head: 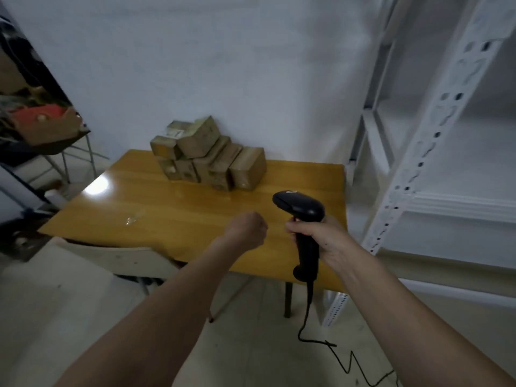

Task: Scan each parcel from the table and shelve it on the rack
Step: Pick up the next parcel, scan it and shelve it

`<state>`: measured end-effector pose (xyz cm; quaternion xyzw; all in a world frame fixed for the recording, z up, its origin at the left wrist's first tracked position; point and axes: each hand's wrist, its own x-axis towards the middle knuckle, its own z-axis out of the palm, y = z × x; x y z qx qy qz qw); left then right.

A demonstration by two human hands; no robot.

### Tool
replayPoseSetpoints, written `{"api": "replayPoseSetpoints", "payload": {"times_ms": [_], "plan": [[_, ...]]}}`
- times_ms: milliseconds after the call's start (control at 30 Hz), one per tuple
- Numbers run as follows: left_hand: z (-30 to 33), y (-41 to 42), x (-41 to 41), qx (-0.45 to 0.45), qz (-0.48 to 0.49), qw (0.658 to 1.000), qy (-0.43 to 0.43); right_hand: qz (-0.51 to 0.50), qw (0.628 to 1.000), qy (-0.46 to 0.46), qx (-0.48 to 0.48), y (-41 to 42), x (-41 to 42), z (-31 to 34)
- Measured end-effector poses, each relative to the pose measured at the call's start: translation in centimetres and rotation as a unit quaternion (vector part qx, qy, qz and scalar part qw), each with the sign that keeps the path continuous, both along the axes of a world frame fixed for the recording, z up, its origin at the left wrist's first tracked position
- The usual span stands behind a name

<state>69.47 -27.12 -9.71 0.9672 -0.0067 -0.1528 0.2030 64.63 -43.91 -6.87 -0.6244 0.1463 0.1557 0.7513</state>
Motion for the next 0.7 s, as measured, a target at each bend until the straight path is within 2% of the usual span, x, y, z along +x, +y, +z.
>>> {"api": "replayPoseSetpoints", "payload": {"times_ms": [367, 700], "plan": [[-1.7, 8.9, 3.1, -0.074, 0.041, 0.996, 0.018, 0.005, 0.999, 0.031, -0.025, 8.4, 4.2, -1.4], [-3.0, 12.4, 12.0, -0.027, 0.049, 0.998, -0.021, 0.019, 1.0, 0.023, -0.004, 11.8, 13.7, -2.9]]}}
